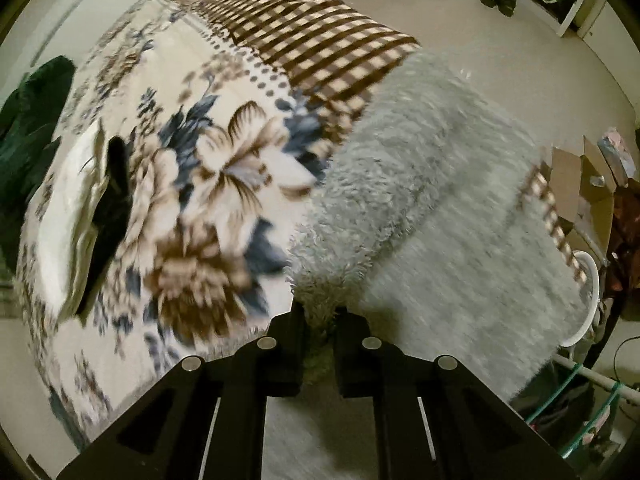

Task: Fold towel
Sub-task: 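Grasp the grey fleece edge with the left gripper while the right gripper grasps it too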

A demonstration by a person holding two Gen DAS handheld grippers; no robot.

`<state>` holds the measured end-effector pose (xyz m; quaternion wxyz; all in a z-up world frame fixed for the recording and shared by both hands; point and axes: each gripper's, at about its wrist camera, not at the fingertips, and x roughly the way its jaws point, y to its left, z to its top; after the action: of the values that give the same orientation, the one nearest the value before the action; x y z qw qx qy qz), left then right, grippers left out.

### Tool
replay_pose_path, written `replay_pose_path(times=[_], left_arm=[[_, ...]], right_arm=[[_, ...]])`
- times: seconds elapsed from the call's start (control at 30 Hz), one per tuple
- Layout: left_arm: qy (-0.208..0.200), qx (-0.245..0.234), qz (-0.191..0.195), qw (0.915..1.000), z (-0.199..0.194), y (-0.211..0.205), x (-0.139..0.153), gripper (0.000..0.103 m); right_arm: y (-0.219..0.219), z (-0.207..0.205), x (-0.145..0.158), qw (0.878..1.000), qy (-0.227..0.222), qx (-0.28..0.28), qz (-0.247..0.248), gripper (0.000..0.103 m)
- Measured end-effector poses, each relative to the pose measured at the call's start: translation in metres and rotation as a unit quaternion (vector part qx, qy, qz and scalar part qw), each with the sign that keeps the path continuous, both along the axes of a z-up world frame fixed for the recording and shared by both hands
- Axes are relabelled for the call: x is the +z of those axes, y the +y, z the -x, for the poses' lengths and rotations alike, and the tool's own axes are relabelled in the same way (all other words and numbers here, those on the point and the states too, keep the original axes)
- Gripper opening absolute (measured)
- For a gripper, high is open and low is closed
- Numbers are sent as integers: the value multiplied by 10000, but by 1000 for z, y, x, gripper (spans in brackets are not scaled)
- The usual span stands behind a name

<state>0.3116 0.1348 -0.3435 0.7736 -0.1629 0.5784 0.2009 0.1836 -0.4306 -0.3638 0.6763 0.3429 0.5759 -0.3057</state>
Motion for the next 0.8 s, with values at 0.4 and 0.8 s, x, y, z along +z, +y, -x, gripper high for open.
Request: replay_pose_path(times=[0.4, 0.8], left_arm=[[286, 508, 1022, 9931, 46, 10, -56, 8], [286, 137, 1205, 9922, -40, -10, -95, 24]], right_arm=[[5, 102, -69, 9973, 531, 235, -439, 11], [-4, 92, -68, 9978, 530, 86, -397, 65]])
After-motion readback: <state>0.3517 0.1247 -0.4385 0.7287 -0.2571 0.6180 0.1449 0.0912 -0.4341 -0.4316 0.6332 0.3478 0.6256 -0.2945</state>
